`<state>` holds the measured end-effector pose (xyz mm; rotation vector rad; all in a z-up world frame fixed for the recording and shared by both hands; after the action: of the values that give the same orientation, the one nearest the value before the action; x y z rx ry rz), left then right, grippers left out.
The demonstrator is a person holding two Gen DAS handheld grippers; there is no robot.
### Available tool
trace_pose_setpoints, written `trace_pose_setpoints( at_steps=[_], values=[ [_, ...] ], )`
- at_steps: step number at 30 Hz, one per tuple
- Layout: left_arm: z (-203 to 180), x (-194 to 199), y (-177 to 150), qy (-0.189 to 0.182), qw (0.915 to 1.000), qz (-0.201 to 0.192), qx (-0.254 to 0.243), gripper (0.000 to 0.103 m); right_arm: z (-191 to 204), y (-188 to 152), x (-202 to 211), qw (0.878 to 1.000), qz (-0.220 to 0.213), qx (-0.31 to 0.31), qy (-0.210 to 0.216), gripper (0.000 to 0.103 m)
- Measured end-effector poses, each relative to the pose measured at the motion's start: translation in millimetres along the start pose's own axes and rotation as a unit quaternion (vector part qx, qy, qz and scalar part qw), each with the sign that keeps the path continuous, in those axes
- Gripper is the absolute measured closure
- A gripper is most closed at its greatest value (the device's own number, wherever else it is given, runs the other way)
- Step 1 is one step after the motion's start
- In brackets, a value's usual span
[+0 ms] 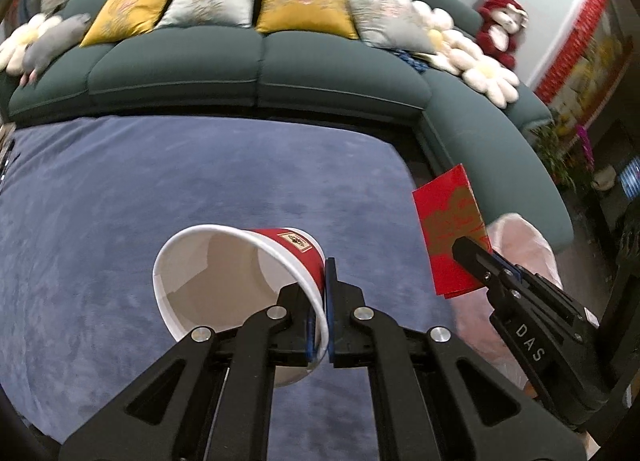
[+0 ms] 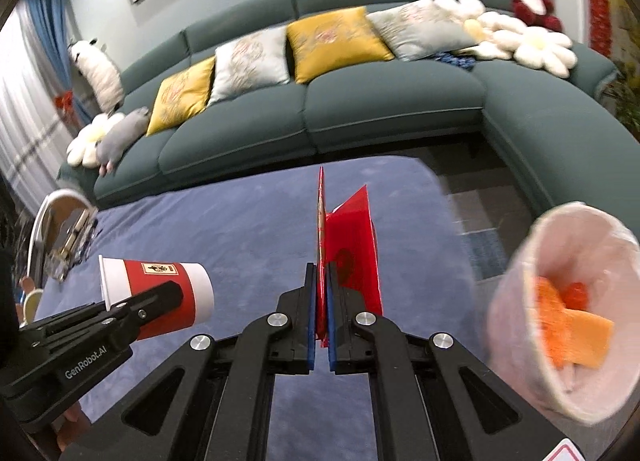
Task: Collect trash
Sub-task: 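Carry the paper cup and red envelope over the wastebasket with both tools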
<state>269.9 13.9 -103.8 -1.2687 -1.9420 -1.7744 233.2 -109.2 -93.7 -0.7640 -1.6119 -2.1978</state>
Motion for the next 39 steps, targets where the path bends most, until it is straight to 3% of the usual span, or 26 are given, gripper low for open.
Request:
trace_pose_setpoints(
  at_steps=[19, 29, 39],
  values=[
    [-203.1, -5.1, -31.2, -0.096, 0.9887, 0.014, -0.114, 0.1, -173.6, -1.4, 107.9, 0.99, -0.061, -0.088, -0.092, 0.099],
    [-270.0, -21.4, -48.7, -0.125, 0.9793, 0.032, -0.156, 0.099, -239.0, -20.1, 127.5, 0.982, -0.065, -0.127, -0.126, 0.099],
    [-299.0, -43.6, -63.2, -0.133, 0.9745, 0.057, -0.171, 0.099, -273.1, -35.6, 125.1, 0.976, -0.059, -0.157, -0.138, 0.099]
  ],
)
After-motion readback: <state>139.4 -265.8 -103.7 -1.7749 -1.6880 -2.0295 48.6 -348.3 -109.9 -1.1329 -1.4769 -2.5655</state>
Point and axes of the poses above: each gripper's, at about its wrist camera, not at the fingertips, and x roughly against the way its jaws point, z to its left, y to its top, the point moved 7 cm from there along -x, roughly the way its jaws point, and after that the axes turned 11 degrees about -z, right-handed, at the moved point
